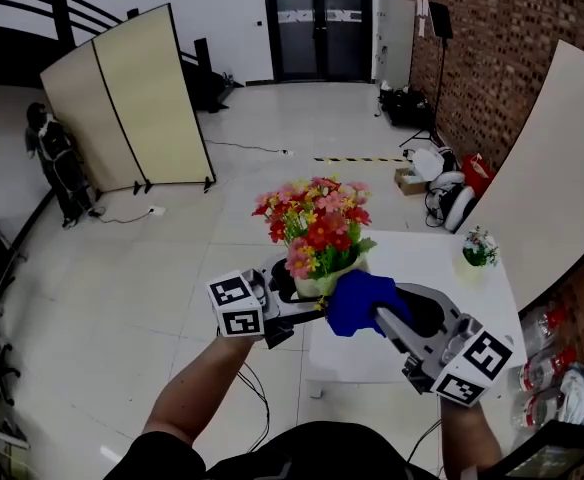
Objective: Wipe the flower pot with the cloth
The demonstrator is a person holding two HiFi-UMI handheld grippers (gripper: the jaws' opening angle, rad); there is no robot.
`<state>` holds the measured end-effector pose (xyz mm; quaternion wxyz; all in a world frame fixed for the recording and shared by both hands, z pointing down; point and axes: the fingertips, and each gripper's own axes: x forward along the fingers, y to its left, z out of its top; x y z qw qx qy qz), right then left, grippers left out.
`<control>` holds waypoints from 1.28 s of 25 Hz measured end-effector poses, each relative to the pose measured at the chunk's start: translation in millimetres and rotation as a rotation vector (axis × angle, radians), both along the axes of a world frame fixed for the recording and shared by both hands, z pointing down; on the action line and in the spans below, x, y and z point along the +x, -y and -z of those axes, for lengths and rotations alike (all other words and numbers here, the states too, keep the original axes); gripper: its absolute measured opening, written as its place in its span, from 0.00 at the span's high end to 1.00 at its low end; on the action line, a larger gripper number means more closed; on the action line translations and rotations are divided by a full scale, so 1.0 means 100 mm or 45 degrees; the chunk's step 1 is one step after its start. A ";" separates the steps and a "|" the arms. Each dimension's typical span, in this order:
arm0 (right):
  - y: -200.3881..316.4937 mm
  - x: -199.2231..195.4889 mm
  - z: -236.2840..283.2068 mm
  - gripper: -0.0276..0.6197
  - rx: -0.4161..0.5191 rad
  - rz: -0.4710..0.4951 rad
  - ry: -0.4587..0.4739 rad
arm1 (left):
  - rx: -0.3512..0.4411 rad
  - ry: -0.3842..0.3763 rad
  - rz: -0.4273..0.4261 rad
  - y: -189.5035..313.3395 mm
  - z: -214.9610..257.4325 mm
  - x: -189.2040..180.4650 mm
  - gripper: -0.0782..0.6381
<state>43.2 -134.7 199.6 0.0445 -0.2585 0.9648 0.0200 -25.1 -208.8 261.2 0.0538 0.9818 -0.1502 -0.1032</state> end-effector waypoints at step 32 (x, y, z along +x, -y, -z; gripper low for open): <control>0.11 0.44 0.21 0.81 0.000 0.018 0.061 | 0.237 -0.121 -0.208 -0.39 0.17 -0.13 0.16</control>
